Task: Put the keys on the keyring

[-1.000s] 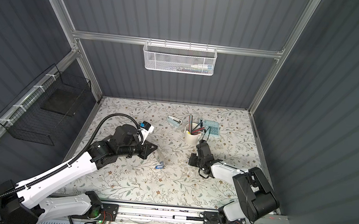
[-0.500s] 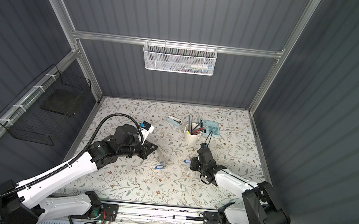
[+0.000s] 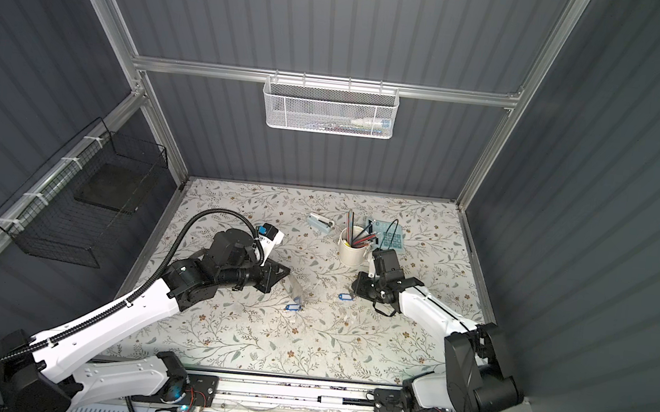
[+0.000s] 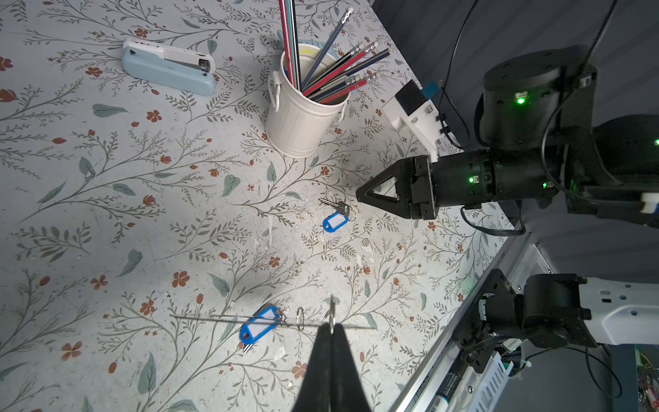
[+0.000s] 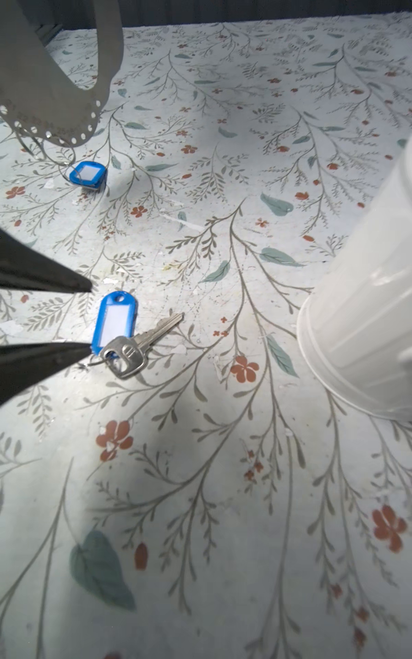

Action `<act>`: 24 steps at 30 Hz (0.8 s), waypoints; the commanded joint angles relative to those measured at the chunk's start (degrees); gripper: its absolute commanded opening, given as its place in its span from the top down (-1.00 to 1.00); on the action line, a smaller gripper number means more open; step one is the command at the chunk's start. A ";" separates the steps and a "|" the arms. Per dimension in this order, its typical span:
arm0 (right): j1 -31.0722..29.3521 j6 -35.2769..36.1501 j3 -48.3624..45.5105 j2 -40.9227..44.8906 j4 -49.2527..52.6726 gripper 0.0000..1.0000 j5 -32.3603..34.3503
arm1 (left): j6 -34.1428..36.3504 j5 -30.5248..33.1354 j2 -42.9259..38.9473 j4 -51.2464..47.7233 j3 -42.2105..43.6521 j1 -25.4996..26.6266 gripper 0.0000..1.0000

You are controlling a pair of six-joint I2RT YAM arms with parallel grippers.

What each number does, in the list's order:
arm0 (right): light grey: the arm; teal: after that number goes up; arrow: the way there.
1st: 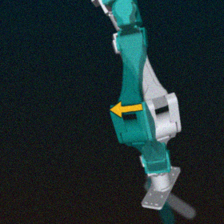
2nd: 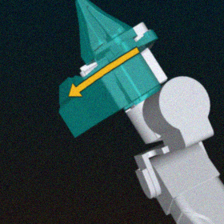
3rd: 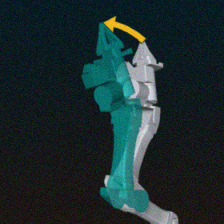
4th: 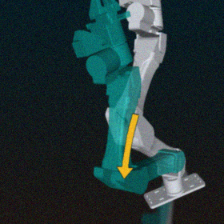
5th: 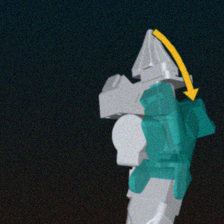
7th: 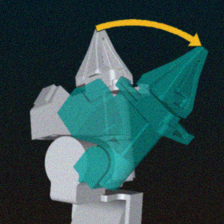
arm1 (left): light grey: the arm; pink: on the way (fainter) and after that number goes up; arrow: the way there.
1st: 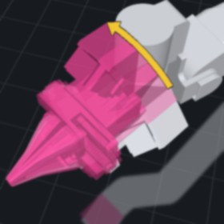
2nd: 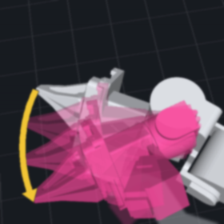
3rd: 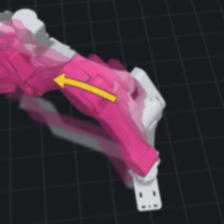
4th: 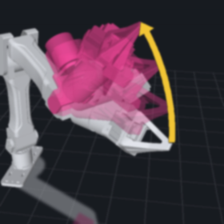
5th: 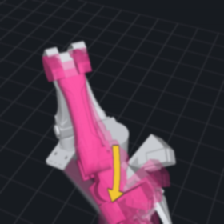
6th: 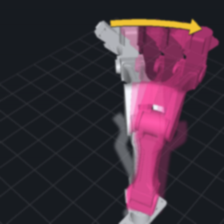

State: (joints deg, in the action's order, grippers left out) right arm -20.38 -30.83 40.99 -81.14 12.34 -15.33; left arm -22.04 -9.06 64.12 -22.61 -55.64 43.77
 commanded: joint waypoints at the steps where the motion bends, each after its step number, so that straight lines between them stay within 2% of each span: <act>1: 0.87 1.33 0.91 -2.56 4.48 0.49 -3.17 | 0.63 -0.79 -1.24 1.67 -0.31 -0.28 1.00; 5: 0.96 1.83 1.16 -5.38 3.96 0.50 -3.30 | 0.85 -0.44 -1.41 1.44 -0.31 -0.29 1.00; 7: 0.96 1.76 1.33 -6.26 3.22 0.54 -5.76 | 0.86 -0.55 -1.15 1.52 -0.34 -0.33 1.00; 24: 3.07 2.47 2.80 -9.53 2.31 0.60 -6.77 | 0.97 -0.52 -0.63 1.44 -0.96 -0.31 1.00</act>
State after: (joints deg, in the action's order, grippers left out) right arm -17.54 -29.28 42.57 -89.84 14.55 -21.32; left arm -22.04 -9.06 64.07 -22.61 -55.64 43.77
